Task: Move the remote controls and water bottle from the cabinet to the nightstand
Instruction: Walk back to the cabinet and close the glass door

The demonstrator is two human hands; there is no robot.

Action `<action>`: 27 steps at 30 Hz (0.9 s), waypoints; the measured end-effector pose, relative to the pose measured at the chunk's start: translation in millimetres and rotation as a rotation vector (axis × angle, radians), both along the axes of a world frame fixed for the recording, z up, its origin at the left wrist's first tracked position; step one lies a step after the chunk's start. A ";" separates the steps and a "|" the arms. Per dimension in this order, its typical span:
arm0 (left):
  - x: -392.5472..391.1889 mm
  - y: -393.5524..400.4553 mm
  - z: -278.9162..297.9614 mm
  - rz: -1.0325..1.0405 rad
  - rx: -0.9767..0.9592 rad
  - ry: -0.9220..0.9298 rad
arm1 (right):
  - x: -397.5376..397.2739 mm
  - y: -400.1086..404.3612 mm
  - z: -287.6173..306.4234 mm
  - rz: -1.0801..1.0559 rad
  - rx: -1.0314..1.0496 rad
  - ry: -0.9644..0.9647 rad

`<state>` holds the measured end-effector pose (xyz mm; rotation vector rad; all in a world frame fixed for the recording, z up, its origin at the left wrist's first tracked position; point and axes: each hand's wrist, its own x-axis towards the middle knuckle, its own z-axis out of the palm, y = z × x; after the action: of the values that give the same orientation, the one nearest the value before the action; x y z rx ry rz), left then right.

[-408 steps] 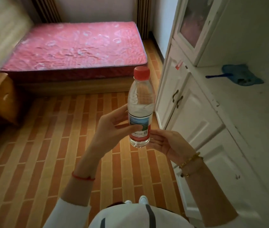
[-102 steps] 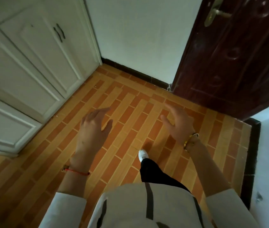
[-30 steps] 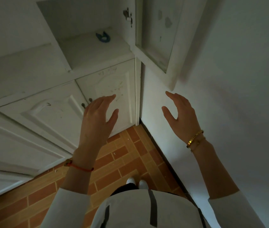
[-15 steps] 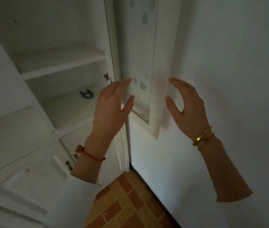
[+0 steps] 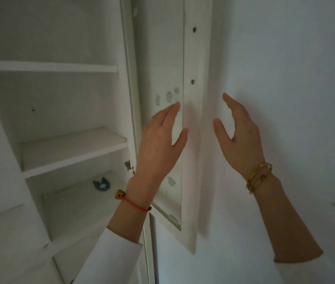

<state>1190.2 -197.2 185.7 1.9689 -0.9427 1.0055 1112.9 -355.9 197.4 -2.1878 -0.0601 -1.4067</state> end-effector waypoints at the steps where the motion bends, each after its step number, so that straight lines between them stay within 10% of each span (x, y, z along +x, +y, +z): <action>1: 1.7 -5.4 -0.7 -0.006 0.010 0.002 | 4.6 -1.0 1.8 0.007 0.007 0.011; 27: -2.7 9.9 -35.4 -0.015 0.028 0.055 | 21.5 50.1 -11.6 0.287 -0.064 0.068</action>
<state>1187.4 -187.3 150.3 2.0002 -0.9443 0.9293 1134.4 -305.8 185.9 -2.1741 -0.3840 -1.1836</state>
